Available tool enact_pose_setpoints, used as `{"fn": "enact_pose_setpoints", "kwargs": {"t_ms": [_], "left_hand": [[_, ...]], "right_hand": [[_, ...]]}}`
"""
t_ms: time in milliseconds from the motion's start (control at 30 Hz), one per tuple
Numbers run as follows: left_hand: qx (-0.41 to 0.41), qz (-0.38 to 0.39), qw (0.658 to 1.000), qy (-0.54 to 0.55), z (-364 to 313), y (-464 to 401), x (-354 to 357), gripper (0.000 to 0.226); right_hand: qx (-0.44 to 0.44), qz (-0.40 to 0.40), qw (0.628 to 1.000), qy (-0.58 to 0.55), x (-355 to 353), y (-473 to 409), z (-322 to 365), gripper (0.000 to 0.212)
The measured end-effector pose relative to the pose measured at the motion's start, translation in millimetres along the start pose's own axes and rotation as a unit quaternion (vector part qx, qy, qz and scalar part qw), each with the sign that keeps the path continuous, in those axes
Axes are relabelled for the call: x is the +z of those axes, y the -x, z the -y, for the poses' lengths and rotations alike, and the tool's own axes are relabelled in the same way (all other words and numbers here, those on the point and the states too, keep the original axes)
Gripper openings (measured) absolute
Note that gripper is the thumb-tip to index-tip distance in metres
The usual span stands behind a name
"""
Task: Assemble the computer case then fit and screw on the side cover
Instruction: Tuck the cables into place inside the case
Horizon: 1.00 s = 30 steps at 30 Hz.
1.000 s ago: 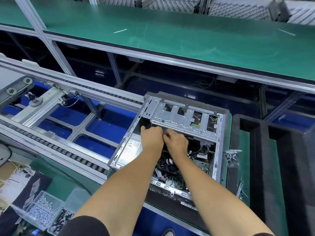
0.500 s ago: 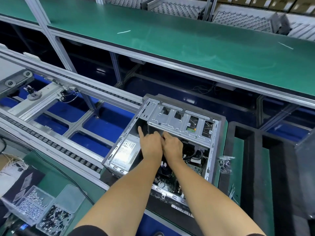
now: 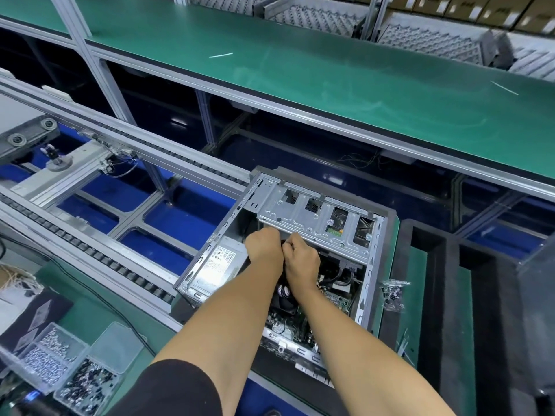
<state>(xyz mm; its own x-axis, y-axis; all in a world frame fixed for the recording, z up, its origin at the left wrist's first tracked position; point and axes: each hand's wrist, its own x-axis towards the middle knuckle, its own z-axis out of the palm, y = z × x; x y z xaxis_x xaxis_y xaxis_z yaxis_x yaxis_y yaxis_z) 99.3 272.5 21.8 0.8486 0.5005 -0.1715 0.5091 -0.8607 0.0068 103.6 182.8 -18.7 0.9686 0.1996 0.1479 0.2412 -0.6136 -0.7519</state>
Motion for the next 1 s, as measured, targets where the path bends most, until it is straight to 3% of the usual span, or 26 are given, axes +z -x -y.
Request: {"fn": "enact_pose_setpoints", "kwargs": {"t_ms": [300, 667, 833, 1000], "left_hand": [[0.067, -0.012, 0.997, -0.04, 7.6, 3.6, -2.3, 0.018], [0.07, -0.014, 0.996, -0.053, 1.1, -4.7, 6.8, 0.017], [0.119, 0.016, 0.989, -0.08, 8.9, -5.2, -0.2, 0.014], [0.087, 0.029, 0.995, -0.027, 37.5, -20.7, -19.7, 0.02]], "right_hand": [[0.015, -0.025, 1.0, 0.009, 2.0, -2.6, -1.1, 0.02], [0.002, -0.009, 0.999, -0.052, 6.8, -0.9, -3.3, 0.016], [-0.008, 0.025, 0.999, 0.023, -0.4, 0.3, 1.0, 0.01], [-0.014, 0.038, 0.998, 0.054, -10.2, 10.1, 14.0, 0.011]]}}
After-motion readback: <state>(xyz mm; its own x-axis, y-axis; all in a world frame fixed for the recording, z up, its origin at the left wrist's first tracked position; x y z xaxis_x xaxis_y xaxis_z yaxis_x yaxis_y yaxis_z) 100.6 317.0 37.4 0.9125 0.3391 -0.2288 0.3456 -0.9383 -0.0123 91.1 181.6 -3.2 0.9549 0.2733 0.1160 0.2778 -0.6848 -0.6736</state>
